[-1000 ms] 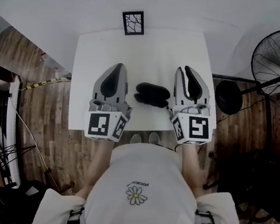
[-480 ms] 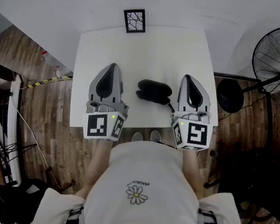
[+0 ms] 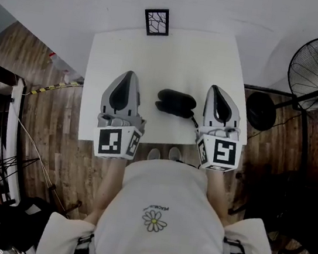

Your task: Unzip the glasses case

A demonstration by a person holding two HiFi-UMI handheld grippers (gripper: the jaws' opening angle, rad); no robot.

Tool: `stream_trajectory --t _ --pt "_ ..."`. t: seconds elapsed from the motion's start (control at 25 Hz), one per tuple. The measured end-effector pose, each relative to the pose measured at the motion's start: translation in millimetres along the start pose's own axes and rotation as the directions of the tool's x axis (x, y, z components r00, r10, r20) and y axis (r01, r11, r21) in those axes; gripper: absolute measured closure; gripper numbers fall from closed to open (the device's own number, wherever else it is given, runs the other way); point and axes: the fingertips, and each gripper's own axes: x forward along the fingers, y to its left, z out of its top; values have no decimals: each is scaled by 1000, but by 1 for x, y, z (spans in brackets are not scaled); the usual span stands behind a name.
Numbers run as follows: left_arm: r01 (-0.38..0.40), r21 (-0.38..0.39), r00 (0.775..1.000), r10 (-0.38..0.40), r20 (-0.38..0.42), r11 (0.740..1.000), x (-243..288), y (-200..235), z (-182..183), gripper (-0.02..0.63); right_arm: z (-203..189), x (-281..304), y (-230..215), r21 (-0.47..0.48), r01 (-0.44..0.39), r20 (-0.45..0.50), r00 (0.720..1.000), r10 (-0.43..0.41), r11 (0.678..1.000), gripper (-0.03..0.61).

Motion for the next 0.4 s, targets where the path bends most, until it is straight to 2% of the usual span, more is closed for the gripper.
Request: stream_trajectory --t 0.4 --pt "-30 -4 1000 30 4 1000 -8 9 0 601 -2 -3 0 -4 -2 -1 1000 2 1000 571"
